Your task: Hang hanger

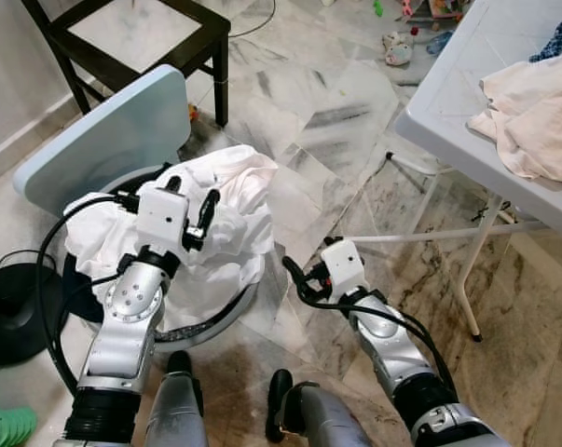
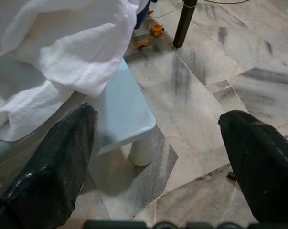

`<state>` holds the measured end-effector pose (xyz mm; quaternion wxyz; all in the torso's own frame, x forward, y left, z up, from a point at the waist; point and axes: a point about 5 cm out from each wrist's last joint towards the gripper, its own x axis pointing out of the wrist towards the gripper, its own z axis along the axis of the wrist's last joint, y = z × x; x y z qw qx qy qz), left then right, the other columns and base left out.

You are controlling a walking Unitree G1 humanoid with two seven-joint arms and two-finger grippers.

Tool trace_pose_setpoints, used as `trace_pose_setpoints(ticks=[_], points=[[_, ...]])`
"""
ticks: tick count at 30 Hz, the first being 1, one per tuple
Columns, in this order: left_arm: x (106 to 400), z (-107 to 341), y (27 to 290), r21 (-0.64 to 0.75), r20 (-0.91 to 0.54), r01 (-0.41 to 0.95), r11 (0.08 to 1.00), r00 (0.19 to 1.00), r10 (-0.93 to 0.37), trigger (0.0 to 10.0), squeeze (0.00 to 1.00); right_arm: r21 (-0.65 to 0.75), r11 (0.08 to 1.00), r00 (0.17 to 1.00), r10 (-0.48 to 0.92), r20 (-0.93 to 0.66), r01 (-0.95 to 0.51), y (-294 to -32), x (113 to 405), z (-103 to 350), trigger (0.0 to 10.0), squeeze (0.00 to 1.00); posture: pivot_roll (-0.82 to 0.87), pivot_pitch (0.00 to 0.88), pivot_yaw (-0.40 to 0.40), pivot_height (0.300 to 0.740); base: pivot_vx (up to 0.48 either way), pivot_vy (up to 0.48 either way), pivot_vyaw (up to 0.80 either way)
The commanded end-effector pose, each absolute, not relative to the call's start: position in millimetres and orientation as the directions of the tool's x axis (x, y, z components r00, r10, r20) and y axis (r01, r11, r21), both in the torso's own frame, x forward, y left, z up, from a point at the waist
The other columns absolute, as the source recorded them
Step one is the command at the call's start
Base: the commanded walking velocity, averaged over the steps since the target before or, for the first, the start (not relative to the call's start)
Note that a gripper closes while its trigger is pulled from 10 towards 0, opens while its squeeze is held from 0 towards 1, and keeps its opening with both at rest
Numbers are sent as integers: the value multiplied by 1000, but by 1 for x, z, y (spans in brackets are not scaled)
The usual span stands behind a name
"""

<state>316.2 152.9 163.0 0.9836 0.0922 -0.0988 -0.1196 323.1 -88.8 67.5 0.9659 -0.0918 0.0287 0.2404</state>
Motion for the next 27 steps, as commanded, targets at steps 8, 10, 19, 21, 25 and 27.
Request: trace_pose_setpoints(ticks=[8,10,19,21,25,27], points=[[320,144,157,204,50,193,960,977,-207,10000,1000,-158,876,888,437,-145,-456,-97,316,55,10000,0,241,335,-168,740,0,0,0],[321,141,162,199,22,174,964,983,-182,10000,1000,-158,877,889,434,-145,-454,-97,316,55,10000,0,241,335,-168,740,0,0,0],[326,129,175,236,-53,154,960,988,-146,4471,0,-159,876,889,434,-147,-455,-97,316,55,10000,0,240,333,-168,740,0,0,0],[326,128,175,229,-55,162,960,987,-153,0,0,-160,876,889,434,-147,-454,-97,316,55,10000,0,240,332,-167,740,0,0,0],[326,130,173,236,-34,177,955,984,-174,0,0,-160,877,890,432,-147,-452,-97,316,55,10000,0,239,332,-167,740,0,0,0],[326,131,171,243,-23,192,951,981,-193,0,0,-160,877,890,432,-147,-453,-97,316,55,10000,0,239,333,-167,740,0,0,0]])
